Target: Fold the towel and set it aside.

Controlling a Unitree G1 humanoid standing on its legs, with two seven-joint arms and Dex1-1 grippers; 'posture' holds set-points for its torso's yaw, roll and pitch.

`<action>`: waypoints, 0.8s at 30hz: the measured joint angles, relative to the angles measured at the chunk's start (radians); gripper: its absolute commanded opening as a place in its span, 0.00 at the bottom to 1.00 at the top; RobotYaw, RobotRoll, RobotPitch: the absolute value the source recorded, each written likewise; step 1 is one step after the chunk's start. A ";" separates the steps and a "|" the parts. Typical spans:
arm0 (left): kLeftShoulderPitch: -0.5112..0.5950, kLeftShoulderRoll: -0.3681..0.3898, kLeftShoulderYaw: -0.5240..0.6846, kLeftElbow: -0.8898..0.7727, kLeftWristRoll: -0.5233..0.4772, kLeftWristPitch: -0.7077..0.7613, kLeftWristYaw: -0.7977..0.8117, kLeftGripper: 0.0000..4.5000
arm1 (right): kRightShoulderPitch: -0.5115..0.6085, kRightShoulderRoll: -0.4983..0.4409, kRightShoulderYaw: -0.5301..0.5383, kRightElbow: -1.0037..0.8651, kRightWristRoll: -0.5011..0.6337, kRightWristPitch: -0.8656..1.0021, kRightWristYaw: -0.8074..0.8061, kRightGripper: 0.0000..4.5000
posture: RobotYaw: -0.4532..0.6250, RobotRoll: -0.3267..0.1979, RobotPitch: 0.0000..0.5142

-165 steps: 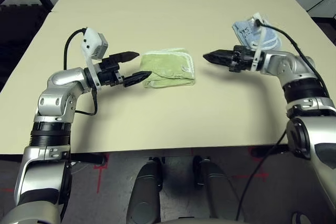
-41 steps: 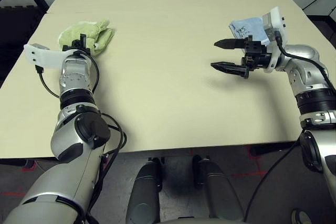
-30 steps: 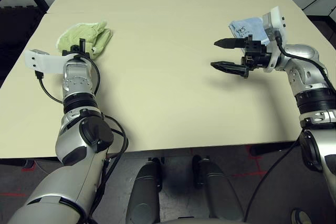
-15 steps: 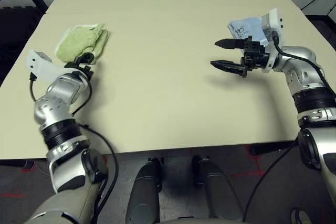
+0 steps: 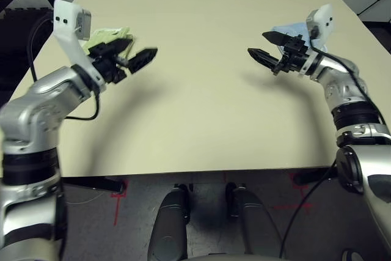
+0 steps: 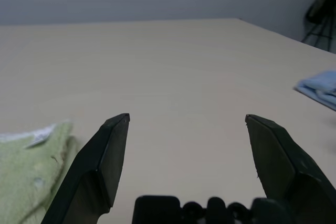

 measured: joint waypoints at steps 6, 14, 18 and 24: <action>-0.112 -0.120 -0.002 0.407 0.229 -0.385 0.164 0.99 | -0.040 0.038 -0.077 0.172 -0.022 -0.159 -0.327 1.00 | 0.38 0.62 0.36; -0.127 -0.165 0.028 0.685 0.294 -0.636 0.215 0.99 | -0.007 0.050 -0.093 0.284 -0.052 -0.359 -0.352 1.00 | 0.35 0.62 0.34; -0.126 -0.134 0.044 0.726 0.312 -0.702 0.208 0.99 | 0.022 0.050 -0.097 0.308 -0.055 -0.403 -0.316 1.00 | 0.35 0.62 0.32; -0.113 -0.108 0.065 0.746 0.324 -0.745 0.196 0.99 | 0.024 0.045 -0.112 0.315 -0.046 -0.412 -0.304 1.00 | 0.34 0.62 0.32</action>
